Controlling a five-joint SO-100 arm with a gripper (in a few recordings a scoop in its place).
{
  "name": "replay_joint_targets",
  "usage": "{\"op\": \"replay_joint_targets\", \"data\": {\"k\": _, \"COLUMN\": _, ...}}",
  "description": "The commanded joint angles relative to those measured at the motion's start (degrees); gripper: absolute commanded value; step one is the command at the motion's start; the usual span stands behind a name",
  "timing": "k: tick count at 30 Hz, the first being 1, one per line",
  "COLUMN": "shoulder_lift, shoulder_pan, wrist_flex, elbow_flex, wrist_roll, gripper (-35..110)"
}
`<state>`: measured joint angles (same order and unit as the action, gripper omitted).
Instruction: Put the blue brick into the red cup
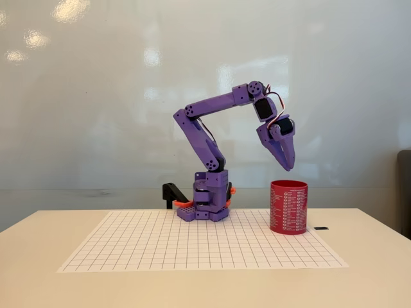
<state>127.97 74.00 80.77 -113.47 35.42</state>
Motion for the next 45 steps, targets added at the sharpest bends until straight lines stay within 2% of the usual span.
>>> {"op": "replay_joint_targets", "data": {"k": 1, "shoulder_lift": 2.55, "shoulder_pan": -0.26, "wrist_flex": -1.41, "elbow_flex": 0.26, "wrist_roll": -0.09, "gripper": 0}}
{"op": "replay_joint_targets", "data": {"k": 6, "shoulder_lift": -0.44, "shoulder_pan": -8.88, "wrist_flex": -8.79, "elbow_flex": 1.67, "wrist_roll": -3.96, "gripper": -1}}
{"op": "replay_joint_targets", "data": {"k": 12, "shoulder_lift": -4.66, "shoulder_pan": -28.30, "wrist_flex": -20.30, "elbow_flex": 3.69, "wrist_roll": -5.19, "gripper": -1}}
{"op": "replay_joint_targets", "data": {"k": 19, "shoulder_lift": -3.87, "shoulder_pan": -51.42, "wrist_flex": -25.22, "elbow_flex": 3.25, "wrist_roll": -5.01, "gripper": -1}}
{"op": "replay_joint_targets", "data": {"k": 25, "shoulder_lift": 2.37, "shoulder_pan": -66.62, "wrist_flex": -27.25, "elbow_flex": 0.00, "wrist_roll": -9.05, "gripper": -1}}
{"op": "replay_joint_targets", "data": {"k": 30, "shoulder_lift": 16.35, "shoulder_pan": -73.65, "wrist_flex": -26.10, "elbow_flex": -4.83, "wrist_roll": -12.22, "gripper": -1}}
{"op": "replay_joint_targets", "data": {"k": 38, "shoulder_lift": 36.65, "shoulder_pan": -73.83, "wrist_flex": -21.09, "elbow_flex": -10.72, "wrist_roll": -13.54, "gripper": -1}}
{"op": "replay_joint_targets", "data": {"k": 41, "shoulder_lift": 45.00, "shoulder_pan": -73.56, "wrist_flex": -23.64, "elbow_flex": -16.44, "wrist_roll": -13.01, "gripper": -1}}
{"op": "replay_joint_targets", "data": {"k": 45, "shoulder_lift": 54.58, "shoulder_pan": -72.77, "wrist_flex": -29.62, "elbow_flex": -32.96, "wrist_roll": -15.12, "gripper": -1}}
